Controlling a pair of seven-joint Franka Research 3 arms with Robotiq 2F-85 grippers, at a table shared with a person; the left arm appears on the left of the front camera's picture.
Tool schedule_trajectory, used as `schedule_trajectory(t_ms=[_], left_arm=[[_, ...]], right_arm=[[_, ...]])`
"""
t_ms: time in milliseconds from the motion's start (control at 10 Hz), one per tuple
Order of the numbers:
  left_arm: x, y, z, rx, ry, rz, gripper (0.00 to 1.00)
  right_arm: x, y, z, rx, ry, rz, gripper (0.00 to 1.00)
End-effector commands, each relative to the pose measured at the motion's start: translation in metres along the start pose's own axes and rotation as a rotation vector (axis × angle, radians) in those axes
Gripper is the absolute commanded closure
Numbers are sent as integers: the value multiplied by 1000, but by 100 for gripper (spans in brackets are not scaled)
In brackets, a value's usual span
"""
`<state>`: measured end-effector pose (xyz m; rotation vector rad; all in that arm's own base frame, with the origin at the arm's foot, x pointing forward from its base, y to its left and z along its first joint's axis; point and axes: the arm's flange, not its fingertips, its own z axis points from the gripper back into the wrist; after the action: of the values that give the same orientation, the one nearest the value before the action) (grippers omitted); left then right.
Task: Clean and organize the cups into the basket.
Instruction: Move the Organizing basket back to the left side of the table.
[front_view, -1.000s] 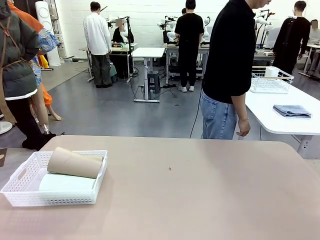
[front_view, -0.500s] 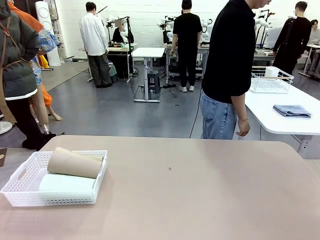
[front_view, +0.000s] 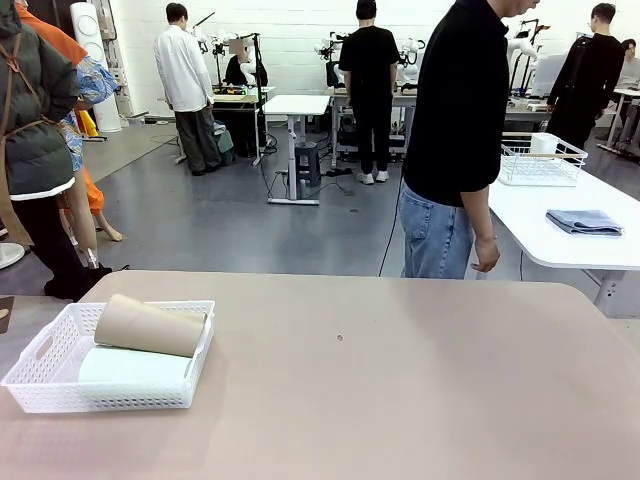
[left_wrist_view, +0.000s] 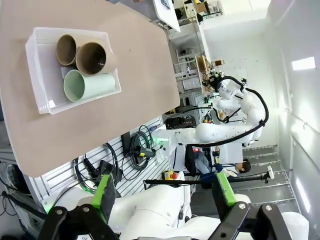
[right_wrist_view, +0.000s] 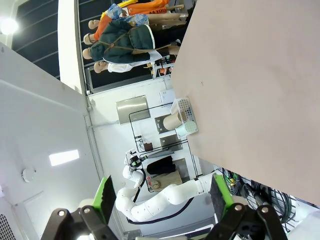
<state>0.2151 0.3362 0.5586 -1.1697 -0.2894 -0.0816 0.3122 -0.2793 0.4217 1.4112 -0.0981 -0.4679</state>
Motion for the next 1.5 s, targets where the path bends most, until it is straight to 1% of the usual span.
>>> schedule_trajectory(t_ms=[0,1400], left_arm=[[0,0,1,-2,-2,-4,0],[0,0,1,-2,-2,-4,0]], right_arm=[[-4,0,-1,8,3,-1,0],[-4,0,-1,8,3,-1,0]])
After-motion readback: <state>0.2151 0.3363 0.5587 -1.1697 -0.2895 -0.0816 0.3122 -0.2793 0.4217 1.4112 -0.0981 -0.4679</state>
